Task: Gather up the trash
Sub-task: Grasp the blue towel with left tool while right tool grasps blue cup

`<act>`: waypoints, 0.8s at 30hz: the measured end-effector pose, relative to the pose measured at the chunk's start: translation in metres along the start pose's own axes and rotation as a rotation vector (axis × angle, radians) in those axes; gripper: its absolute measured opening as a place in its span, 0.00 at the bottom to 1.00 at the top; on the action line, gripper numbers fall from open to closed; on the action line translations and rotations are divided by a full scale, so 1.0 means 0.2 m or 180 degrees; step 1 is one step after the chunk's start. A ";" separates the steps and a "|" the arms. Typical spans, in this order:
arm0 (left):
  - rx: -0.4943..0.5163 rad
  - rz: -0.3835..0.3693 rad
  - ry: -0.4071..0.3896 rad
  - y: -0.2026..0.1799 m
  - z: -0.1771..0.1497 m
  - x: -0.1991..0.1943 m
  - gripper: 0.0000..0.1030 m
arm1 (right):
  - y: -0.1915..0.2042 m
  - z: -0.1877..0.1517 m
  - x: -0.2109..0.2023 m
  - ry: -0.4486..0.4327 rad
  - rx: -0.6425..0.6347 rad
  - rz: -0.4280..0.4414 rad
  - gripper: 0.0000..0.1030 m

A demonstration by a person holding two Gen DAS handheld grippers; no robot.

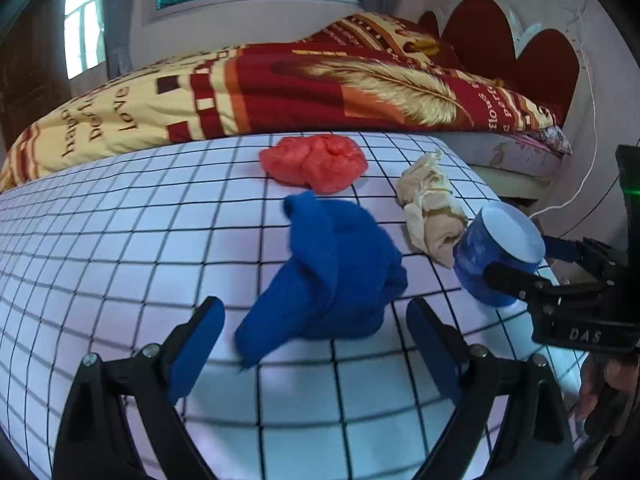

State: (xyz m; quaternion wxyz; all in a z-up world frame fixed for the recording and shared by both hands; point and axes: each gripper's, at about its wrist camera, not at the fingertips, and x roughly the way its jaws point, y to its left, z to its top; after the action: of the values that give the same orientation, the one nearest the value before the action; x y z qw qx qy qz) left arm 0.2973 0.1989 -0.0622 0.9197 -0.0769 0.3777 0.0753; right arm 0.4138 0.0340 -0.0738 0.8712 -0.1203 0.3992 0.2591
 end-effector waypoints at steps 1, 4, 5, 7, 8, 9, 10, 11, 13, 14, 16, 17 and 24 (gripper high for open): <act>0.0005 -0.0012 0.0026 -0.01 0.02 0.03 0.90 | -0.01 0.00 0.01 0.0007 -0.0012 0.0020 0.78; -0.0028 -0.0062 0.0088 -0.03 0.06 0.09 0.87 | -0.05 0.00 0.00 0.0017 0.0004 0.0022 0.73; -0.0026 -0.0082 0.0092 -0.04 0.08 0.10 0.86 | -0.07 0.00 -0.01 0.0001 0.0006 -0.0001 0.73; -0.0022 -0.0098 0.0126 -0.05 0.11 0.14 0.86 | -0.11 -0.01 -0.03 -0.0004 0.0041 -0.0032 0.73; -0.0019 -0.0088 0.0161 -0.06 0.11 0.16 0.85 | -0.12 -0.01 -0.03 -0.0010 0.0056 -0.0043 0.73; -0.0014 -0.0097 0.0184 -0.07 0.12 0.17 0.85 | -0.14 -0.01 -0.03 -0.0013 0.0066 -0.0049 0.73; -0.0006 -0.0103 0.0219 -0.08 0.12 0.19 0.85 | -0.15 -0.01 -0.04 -0.0011 0.0082 -0.0053 0.73; 0.0006 -0.0110 0.0253 -0.09 0.12 0.21 0.85 | -0.16 -0.02 -0.04 -0.0011 0.0101 -0.0054 0.73; 0.0035 -0.0089 0.0282 -0.11 0.12 0.23 0.82 | -0.18 -0.03 -0.05 -0.0017 0.0140 -0.0049 0.73; 0.0048 -0.0060 0.0307 -0.11 0.12 0.24 0.75 | -0.18 -0.03 -0.05 -0.0016 0.0147 -0.0042 0.73; 0.0033 -0.0072 0.0338 -0.10 0.10 0.25 0.59 | -0.18 -0.04 -0.07 -0.0026 0.0153 -0.0035 0.73; 0.0014 -0.0099 0.0310 -0.09 0.10 0.24 0.51 | -0.18 -0.04 -0.08 -0.0037 0.0155 -0.0038 0.73; -0.0061 -0.0216 0.0156 -0.08 0.04 0.07 0.35 | -0.16 -0.06 -0.15 -0.0087 0.0156 -0.0083 0.73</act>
State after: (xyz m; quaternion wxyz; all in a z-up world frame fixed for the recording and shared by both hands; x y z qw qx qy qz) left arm 0.3156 0.1860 -0.0648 0.9114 -0.1003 0.3965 0.0457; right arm 0.4075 -0.0085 -0.0581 0.8826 -0.1006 0.3918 0.2395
